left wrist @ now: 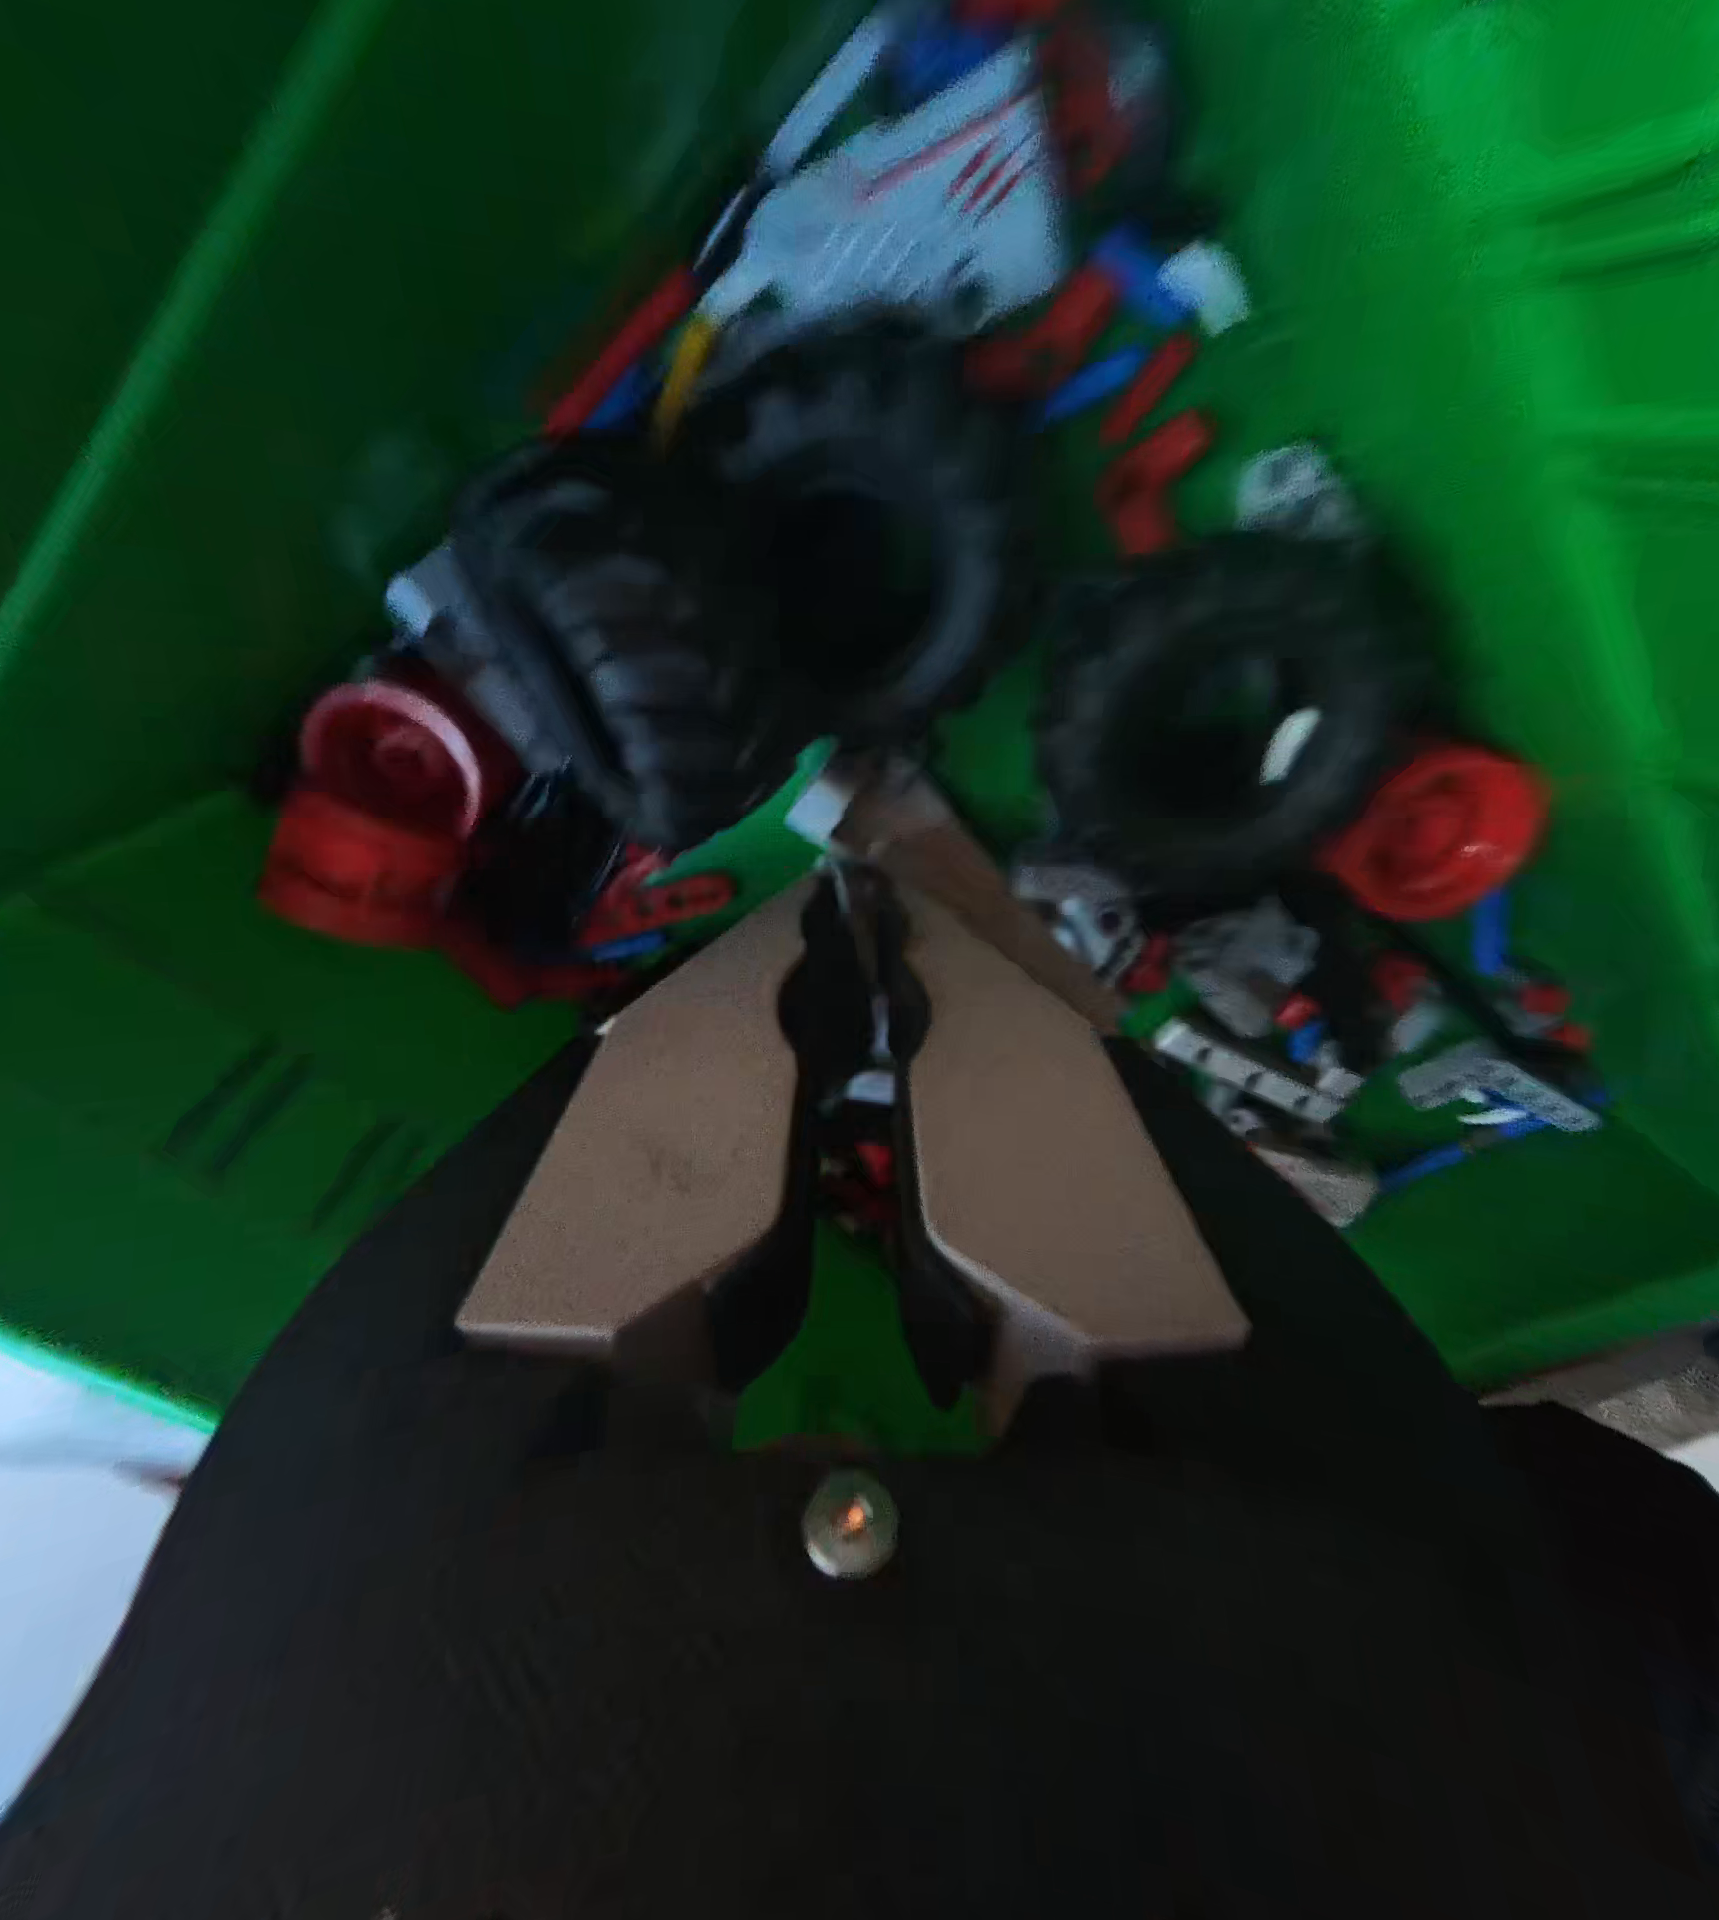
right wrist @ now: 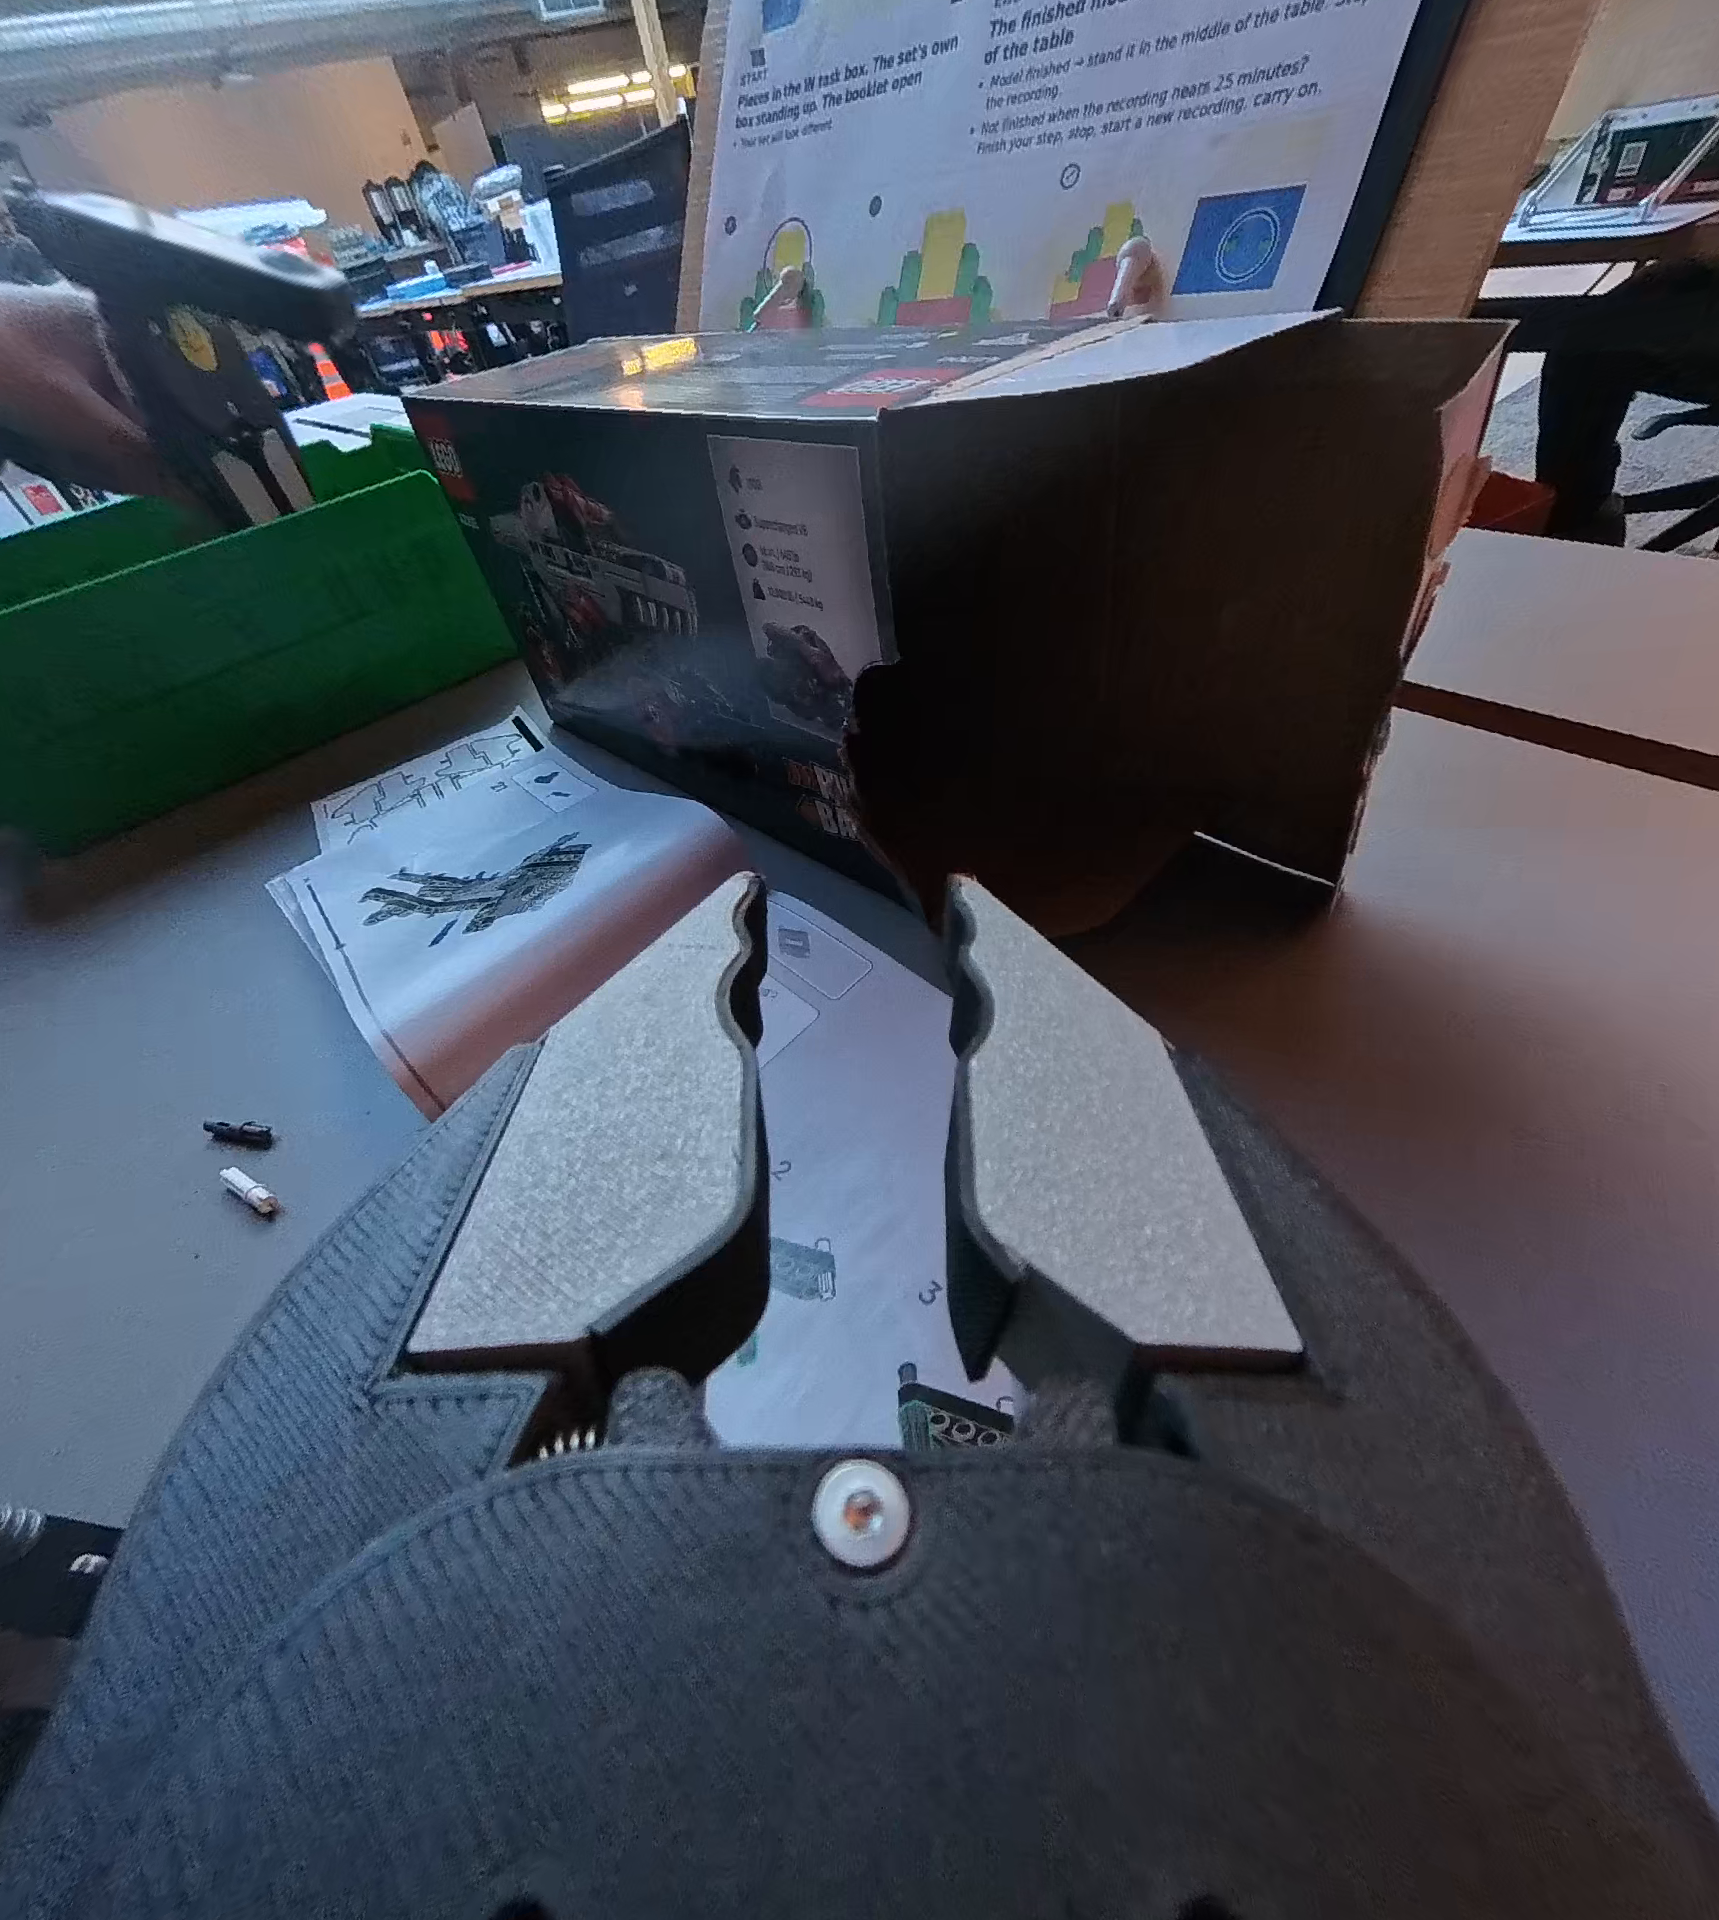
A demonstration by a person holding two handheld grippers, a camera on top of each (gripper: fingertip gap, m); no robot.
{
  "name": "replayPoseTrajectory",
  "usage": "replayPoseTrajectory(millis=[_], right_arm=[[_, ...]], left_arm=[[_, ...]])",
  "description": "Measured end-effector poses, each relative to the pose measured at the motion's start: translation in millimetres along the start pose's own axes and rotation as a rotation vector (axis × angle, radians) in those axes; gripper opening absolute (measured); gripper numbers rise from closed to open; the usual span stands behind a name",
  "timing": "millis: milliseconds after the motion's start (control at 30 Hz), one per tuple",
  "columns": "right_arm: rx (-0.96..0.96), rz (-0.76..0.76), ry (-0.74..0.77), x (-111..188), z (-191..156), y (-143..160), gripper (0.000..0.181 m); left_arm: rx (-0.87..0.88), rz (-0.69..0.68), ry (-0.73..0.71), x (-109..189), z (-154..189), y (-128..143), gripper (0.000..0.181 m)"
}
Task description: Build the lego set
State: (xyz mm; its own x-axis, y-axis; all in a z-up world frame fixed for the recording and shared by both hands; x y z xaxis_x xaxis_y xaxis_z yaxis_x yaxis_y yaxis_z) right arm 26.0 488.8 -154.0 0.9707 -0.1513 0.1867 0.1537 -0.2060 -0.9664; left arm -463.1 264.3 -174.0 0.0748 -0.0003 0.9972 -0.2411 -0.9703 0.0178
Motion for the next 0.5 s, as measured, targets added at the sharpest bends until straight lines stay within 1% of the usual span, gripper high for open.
replayPoseTrajectory(millis=[33, 100, 167, 200, 300, 400, 500], right_arm=[[0.001, 0.000, 0.001, 0, 0, 0, 0.031], [-0.001, 0.001, 0.001, 0, 0, 0, 0.031], [-0.004, -0.001, -0.002, 0, 0, 0, 0.031], [-0.004, -0.001, -0.003, 0, 0, 0, 0.031], [-0.004, -0.001, -0.002, 0, 1, 0, 0.031], [-0.003, -0.003, 0.001, 0, 1, 1, 0.031], [-0.003, 0.001, 0.003, 1, 1, 0, 0.031]], left_arm=[[-0.026, 0.071, 0.011, 8, 5, -8, 0.003], [-0.030, 0.212, -0.017, 31, 8, -22, 0.000], [0.003, 0.309, -0.079, 50, 2, -26, 0.010], [0.026, 0.336, -0.109, 57, -2, -26, 0.014], [0.079, 0.409, -0.176, 74, -11, -25, 0.018], [0.097, 0.485, -0.180, 86, -12, -29, 0.022], [0.103, 0.491, -0.189, 87, -13, -29, 0.024]])
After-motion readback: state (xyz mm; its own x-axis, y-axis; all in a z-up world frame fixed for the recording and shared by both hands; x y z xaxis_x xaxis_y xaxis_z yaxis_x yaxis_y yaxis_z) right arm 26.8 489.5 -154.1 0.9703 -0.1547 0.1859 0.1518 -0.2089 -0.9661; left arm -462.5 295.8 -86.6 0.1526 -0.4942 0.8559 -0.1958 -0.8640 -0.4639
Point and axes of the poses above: each gripper's, where its closed fingertips meet, x back along the fingers, y out of its underside, z = x × y across the jaws, the point moved 5 cm from there along x, back along the fingers, and after that the axes turned 3 degrees about -y, right-handed, at the moved point
